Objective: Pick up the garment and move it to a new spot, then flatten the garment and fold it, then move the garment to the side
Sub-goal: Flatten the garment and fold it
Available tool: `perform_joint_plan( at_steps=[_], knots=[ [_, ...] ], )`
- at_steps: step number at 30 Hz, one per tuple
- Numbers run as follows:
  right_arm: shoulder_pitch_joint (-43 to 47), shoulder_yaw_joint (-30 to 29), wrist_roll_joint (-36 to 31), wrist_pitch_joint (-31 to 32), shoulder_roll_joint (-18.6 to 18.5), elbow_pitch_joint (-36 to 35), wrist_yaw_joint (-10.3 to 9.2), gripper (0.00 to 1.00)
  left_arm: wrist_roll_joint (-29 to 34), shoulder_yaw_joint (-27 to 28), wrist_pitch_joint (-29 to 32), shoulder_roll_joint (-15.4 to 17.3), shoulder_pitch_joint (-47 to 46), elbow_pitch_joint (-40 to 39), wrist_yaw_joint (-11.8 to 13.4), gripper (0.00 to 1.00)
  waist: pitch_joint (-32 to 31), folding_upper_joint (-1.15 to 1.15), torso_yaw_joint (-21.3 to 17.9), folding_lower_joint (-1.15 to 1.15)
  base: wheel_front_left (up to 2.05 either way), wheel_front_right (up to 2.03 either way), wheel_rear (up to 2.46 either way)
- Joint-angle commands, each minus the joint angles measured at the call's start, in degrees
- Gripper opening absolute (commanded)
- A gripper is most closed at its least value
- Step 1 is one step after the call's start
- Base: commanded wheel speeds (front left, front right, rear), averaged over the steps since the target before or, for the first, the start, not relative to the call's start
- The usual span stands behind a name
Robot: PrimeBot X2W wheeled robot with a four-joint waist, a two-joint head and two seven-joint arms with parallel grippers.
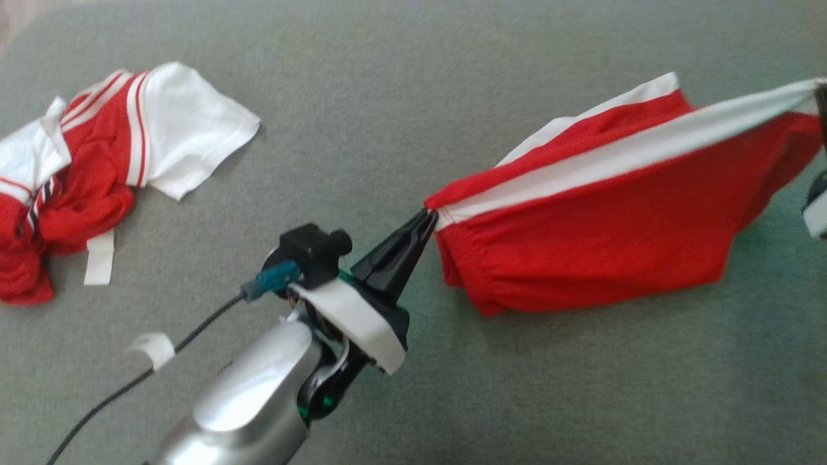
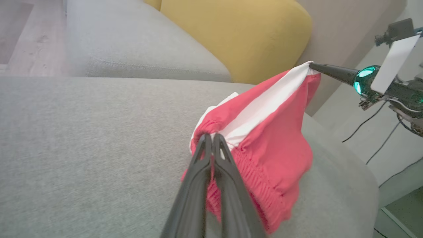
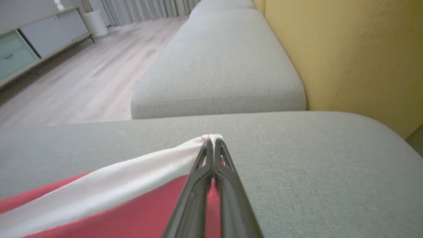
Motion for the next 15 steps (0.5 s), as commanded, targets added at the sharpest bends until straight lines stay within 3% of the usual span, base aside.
perform_joint_plan(
  at_steps=[1, 15],
  knots=[
    [-2.0, 1.39, -0.56, -0.32, -1.9, -0.13, 0.37, 0.0, -0.41, 1.77, 0.08, 0.27, -2.7, -0.73, -0.22, 0.0, 2.8, 0.0, 2.18, -0.03, 0.0, 0.0, 0.0],
    [-18.97, 13.5, -1.14, -8.55, -3.15, 22.45, 0.37, 0.0, -1.77, -0.7, -0.21, -1.41, -10.04, 7.45, -0.38, 0.0, 8.15, 0.0, 4.64, -0.03, 0.0, 0.0, 0.0]
  ],
)
